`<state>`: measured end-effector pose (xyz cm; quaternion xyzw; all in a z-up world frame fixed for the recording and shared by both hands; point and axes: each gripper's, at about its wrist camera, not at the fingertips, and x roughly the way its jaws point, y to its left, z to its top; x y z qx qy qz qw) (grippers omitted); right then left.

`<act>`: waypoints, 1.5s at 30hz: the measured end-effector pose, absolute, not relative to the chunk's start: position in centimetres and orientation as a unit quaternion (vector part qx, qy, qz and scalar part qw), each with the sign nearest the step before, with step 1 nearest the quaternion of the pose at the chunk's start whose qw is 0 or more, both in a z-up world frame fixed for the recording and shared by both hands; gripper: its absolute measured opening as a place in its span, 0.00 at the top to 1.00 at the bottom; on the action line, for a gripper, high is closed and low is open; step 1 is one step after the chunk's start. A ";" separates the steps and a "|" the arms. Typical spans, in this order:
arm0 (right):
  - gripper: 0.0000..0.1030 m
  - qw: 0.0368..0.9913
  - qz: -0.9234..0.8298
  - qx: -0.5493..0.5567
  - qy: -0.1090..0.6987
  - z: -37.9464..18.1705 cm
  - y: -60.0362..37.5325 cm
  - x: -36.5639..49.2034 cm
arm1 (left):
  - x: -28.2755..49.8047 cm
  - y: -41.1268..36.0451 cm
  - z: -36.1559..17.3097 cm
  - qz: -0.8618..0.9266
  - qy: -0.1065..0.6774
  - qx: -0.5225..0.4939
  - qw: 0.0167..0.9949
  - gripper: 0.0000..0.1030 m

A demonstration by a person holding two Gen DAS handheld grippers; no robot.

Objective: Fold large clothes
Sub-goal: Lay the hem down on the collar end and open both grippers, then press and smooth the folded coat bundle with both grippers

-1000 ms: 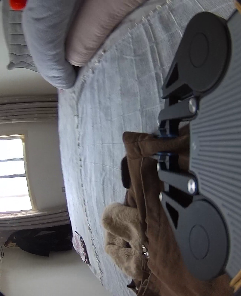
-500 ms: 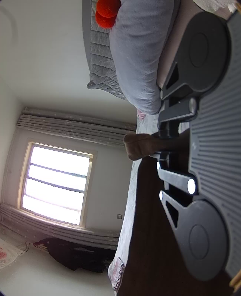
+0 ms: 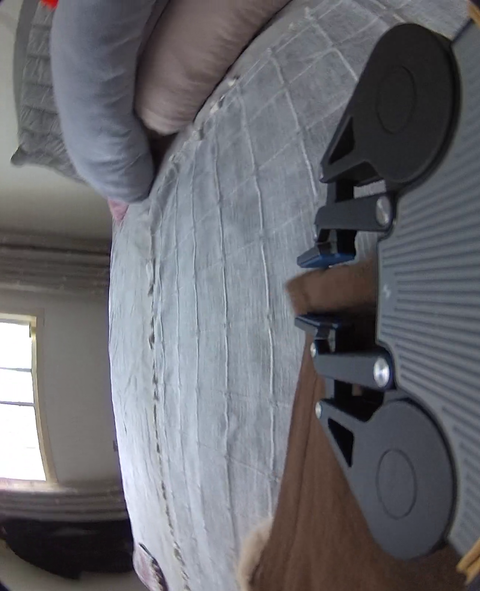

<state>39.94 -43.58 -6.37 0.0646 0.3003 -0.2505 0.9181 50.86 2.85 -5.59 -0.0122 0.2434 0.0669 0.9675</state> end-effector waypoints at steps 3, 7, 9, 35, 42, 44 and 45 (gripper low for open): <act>0.68 0.917 -0.268 0.117 0.273 -4.8 -45.4 37.2 | 49.2 4.5 -3.6 0.070 0.229 -0.063 0.969 0.68; 0.58 0.941 -0.230 0.072 0.238 -2.0 -42.4 36.1 | 47.4 2.1 -0.7 -0.014 0.229 -0.097 0.968 0.67; 0.49 0.954 -0.182 0.064 0.228 -0.8 -38.9 36.8 | 46.7 -1.4 0.4 -0.071 0.242 -0.100 0.962 0.51; 0.38 0.952 -0.127 0.052 0.273 -0.6 -36.1 31.0 | 39.1 1.2 0.5 -0.118 0.219 -0.037 0.968 0.17; 0.35 0.953 -0.012 0.004 0.303 -2.1 -24.5 28.2 | 32.0 -5.2 -2.6 -0.212 0.251 -0.003 0.944 0.17; 0.34 0.949 -0.026 0.000 0.315 -3.4 -24.5 27.1 | 31.4 -3.9 -4.5 -0.190 0.263 0.012 0.946 0.17; 0.32 0.949 -0.035 0.005 0.312 -3.8 -25.1 26.2 | 31.0 -2.6 -5.1 -0.179 0.255 0.013 0.950 0.15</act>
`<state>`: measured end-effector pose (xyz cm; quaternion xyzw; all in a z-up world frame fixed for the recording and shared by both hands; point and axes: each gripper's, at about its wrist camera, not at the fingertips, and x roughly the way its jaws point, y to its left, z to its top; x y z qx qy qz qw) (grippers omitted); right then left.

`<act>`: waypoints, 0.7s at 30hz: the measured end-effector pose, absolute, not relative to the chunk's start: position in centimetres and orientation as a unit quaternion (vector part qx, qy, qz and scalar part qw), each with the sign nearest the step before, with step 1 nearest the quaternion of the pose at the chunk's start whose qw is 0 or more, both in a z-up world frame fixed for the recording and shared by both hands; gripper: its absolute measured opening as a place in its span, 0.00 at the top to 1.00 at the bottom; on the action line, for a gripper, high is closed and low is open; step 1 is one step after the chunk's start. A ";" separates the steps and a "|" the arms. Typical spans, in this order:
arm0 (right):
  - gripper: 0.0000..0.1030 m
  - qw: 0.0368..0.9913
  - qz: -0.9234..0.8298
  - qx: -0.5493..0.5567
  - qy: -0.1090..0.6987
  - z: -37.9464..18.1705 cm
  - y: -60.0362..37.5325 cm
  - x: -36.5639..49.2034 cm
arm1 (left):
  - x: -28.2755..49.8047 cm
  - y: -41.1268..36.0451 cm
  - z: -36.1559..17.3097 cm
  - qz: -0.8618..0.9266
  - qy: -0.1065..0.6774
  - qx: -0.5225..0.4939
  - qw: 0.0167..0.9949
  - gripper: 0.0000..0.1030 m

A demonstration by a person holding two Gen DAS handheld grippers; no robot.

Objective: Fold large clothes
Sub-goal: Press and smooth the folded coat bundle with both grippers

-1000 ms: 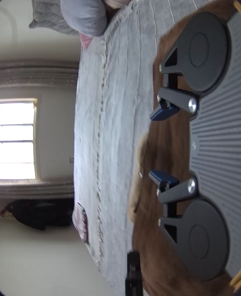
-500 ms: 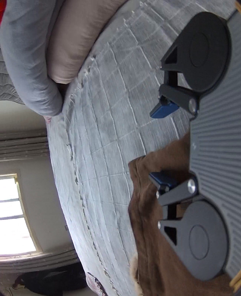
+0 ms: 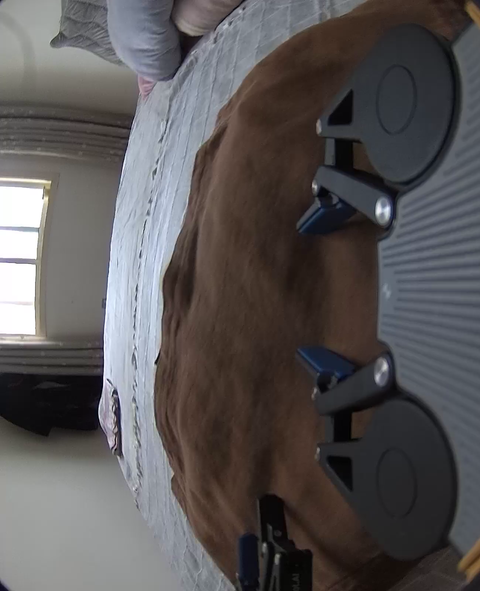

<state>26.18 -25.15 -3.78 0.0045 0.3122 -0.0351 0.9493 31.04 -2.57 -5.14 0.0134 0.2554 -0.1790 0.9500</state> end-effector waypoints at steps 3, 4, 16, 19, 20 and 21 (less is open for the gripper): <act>0.30 0.948 -0.066 0.024 0.309 -4.3 -28.8 23.3 | 30.1 1.7 -5.8 -0.153 0.258 0.005 0.954 0.16; 0.30 0.946 -0.084 0.036 0.311 -4.4 -30.4 22.2 | 29.8 2.9 -5.8 -0.146 0.258 0.005 0.955 0.16; 0.26 0.937 -0.166 0.109 0.286 -1.6 -35.3 12.9 | 24.9 11.2 -2.2 -0.054 0.293 -0.119 0.947 0.05; 0.16 0.946 -0.132 0.107 0.275 -0.4 -34.1 12.5 | 23.4 11.4 -1.2 -0.067 0.296 -0.184 0.935 0.00; 0.10 0.950 -0.118 0.102 0.270 0.0 -33.6 12.4 | 23.0 11.5 -1.2 -0.069 0.294 -0.205 0.931 0.00; 0.07 0.953 -0.107 0.099 0.266 0.3 -33.0 12.3 | 22.7 11.6 -1.5 -0.066 0.294 -0.224 0.927 0.00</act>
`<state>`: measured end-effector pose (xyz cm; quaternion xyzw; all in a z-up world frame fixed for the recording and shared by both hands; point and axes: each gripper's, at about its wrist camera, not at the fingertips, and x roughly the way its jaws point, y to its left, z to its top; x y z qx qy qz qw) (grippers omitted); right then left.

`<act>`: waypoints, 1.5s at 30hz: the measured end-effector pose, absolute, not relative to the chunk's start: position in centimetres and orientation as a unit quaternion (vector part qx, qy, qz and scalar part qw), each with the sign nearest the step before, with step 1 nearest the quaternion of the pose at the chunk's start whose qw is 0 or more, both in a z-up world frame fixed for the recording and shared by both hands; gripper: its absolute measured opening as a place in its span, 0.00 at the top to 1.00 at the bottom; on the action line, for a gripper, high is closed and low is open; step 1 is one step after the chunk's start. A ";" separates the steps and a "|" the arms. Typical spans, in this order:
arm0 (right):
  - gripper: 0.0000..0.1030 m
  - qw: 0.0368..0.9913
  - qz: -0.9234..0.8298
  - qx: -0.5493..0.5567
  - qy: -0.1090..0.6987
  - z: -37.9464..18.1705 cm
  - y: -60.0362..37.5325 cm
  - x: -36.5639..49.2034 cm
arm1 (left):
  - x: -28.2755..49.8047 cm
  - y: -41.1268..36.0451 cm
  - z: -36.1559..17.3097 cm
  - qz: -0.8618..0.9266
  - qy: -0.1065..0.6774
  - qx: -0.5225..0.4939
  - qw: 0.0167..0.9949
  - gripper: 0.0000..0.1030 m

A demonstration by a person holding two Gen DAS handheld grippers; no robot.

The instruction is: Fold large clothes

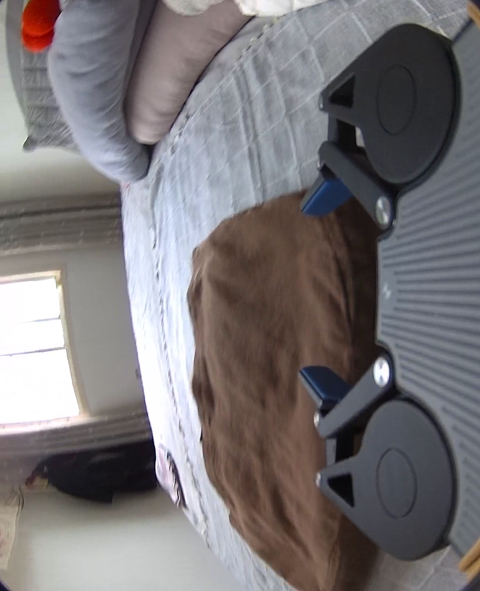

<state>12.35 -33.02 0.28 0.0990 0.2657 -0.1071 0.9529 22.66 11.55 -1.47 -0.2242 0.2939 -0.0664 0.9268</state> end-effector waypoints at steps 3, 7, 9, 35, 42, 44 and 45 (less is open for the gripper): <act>0.06 0.955 -0.091 0.084 0.269 0.3 -31.7 12.5 | 22.9 11.5 -3.0 -0.057 0.321 -0.262 0.908 0.00; 0.05 0.955 -0.091 0.053 0.278 -0.1 -30.3 12.9 | 23.4 11.4 -5.2 -0.055 0.366 -0.310 0.876 0.00; 0.04 0.955 -0.086 0.042 0.279 0.0 -29.7 13.0 | 23.6 11.5 -6.1 -0.058 0.373 -0.335 0.864 0.00; 0.01 0.951 -0.075 0.041 0.298 -0.3 -27.6 13.8 | 26.1 9.6 -7.3 -0.091 0.374 -0.440 0.811 0.01; 0.01 0.955 -0.059 0.044 0.289 -0.4 -26.5 14.3 | 27.1 8.4 -7.9 -0.053 0.315 -0.453 0.832 0.03; 0.01 0.956 -0.049 0.050 0.285 -0.5 -26.1 14.5 | 27.0 7.6 -7.8 -0.037 0.300 -0.443 0.844 0.03; 0.01 0.957 -0.044 0.055 0.280 -0.5 -25.9 14.6 | 27.0 7.2 -7.8 -0.029 0.295 -0.433 0.851 0.07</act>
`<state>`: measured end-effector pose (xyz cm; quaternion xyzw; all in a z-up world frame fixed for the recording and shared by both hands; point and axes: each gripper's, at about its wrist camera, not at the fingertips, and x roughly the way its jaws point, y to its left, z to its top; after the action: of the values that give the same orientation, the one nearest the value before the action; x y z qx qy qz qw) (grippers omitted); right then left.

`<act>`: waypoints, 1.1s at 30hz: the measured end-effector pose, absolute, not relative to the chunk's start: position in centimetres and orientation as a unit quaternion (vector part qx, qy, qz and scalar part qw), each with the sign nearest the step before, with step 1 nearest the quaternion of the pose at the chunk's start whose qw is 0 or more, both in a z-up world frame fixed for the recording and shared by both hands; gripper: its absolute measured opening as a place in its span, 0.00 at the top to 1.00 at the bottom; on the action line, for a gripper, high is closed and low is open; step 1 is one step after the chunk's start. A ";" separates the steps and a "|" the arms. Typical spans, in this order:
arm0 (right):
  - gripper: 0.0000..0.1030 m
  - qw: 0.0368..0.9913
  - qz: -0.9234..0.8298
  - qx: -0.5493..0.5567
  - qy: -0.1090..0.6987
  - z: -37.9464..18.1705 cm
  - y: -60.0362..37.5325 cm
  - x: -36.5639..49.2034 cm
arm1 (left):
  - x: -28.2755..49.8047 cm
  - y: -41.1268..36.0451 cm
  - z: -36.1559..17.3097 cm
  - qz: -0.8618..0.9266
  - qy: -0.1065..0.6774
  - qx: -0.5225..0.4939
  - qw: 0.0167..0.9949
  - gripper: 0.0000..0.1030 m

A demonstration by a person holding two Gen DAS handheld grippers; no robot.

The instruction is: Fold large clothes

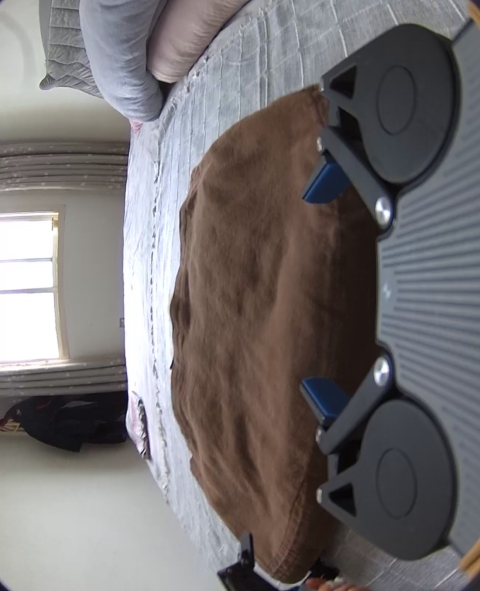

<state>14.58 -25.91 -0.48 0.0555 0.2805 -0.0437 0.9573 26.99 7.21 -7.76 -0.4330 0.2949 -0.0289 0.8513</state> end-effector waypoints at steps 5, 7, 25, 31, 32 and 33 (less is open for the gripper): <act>0.28 0.958 0.015 0.137 0.252 -0.4 -24.8 15.9 | 26.6 6.2 -7.8 0.028 0.265 -0.402 0.876 0.48; 0.46 0.953 0.044 0.169 0.249 -0.7 -24.5 16.5 | 26.6 6.2 -7.9 0.033 0.261 -0.394 0.881 0.57; 0.75 0.889 0.128 0.284 0.336 -4.0 -25.6 19.3 | 23.1 -9.7 4.6 -0.220 0.054 -0.138 0.964 0.75; 0.58 0.894 0.060 0.356 0.267 -2.0 -34.0 16.4 | 21.7 -17.6 3.9 -0.323 0.065 -0.041 0.943 0.75; 0.58 0.891 0.044 0.370 0.258 -2.0 -35.5 15.8 | 21.2 -18.8 3.3 -0.339 0.070 -0.021 0.938 0.75; 0.58 0.888 0.026 0.384 0.251 -2.1 -37.0 15.2 | 21.4 -19.9 2.5 -0.352 0.078 -0.005 0.933 0.75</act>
<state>15.21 -36.98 -2.15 0.3836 0.2506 0.0262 0.8885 21.36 -19.92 2.53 -0.0045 0.0781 -0.3516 0.9329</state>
